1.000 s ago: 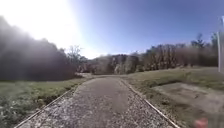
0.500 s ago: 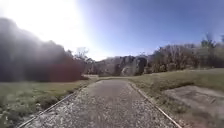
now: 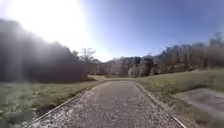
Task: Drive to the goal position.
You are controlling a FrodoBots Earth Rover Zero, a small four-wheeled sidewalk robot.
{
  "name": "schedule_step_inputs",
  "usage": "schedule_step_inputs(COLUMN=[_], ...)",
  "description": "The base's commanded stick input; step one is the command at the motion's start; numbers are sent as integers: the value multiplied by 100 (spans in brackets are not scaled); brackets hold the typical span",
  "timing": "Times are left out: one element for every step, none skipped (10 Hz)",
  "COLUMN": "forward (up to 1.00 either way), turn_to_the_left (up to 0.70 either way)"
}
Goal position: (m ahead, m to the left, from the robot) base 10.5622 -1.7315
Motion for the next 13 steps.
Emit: schedule_step_inputs(forward=[50,50,50,50,50,50,50,50,50,50,50,50,50], turn_to_the_left=[0,0,0,0,0,0,0,0,0,0,-27,-27,-15])
